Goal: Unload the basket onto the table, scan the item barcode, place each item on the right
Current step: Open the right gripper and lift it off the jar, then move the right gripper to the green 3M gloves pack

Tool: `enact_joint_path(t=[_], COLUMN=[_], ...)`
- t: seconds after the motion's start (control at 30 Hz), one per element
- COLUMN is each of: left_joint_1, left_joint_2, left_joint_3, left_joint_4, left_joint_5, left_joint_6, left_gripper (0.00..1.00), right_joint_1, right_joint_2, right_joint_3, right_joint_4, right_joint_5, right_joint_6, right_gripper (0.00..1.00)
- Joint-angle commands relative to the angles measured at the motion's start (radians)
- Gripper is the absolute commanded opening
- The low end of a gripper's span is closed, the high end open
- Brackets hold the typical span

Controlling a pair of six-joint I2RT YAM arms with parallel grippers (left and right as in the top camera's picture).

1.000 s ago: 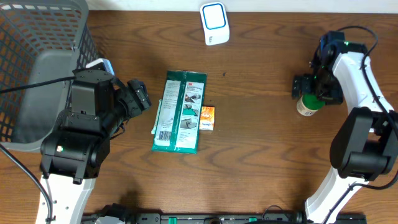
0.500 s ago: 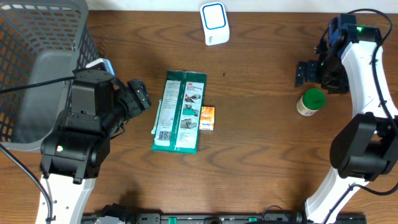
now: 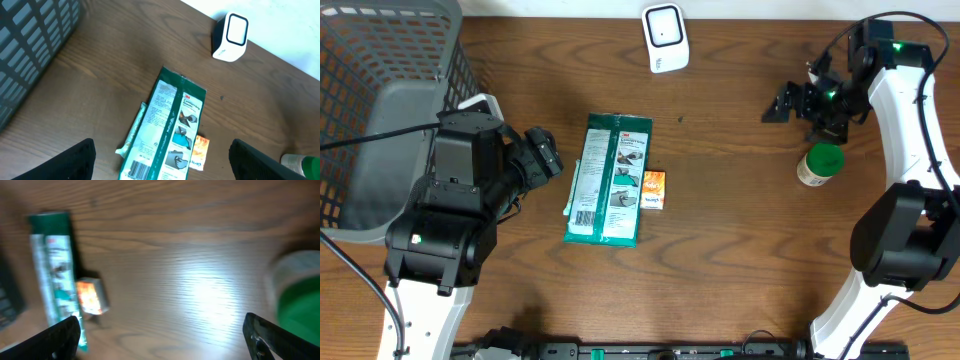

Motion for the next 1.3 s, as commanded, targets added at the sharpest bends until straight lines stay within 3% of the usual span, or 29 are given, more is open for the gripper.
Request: enact_joint_path(t=[0.0,0.23,0.53,0.87,1.13,1.27], left_joint_1=[0.003,0.003,0.003,0.003,0.003,0.003], left_joint_2=[-0.001,-0.001,-0.001,-0.001,-0.001,-0.001], left_joint_3=[0.015,0.015,0.015,0.015,0.015,0.015], left_joint_4=[-0.001,-0.001,-0.001,-0.001,-0.001,-0.001], left_joint_5=[-0.017,-0.017,-0.017,-0.017,-0.017,-0.017], left_joint_6=[0.018,0.018,0.018,0.018,0.018,0.018], left_gripper=[0.86,0.86,0.86,0.86,0.86,0.86], right_joint_1=[0.034,0.169,0.42,0.699,0.844,0.867], right_joint_2=[-0.01,-0.01,-0.01,-0.001,0.013,0.03], right_joint_3=[0.017,0.017,0.016,0.015,0.014,0.014], right_joint_4=[0.004,0.031,0.122,0.259,0.307,0.307], right_joint_5=[-0.121,-0.093,0.106,0.263,0.539,0.582], right_joint_6=[0.0,0.002,0.121,0.137,0.344,0.397], right_gripper=[0.99,0.99,0.99,0.99,0.99,0.99])
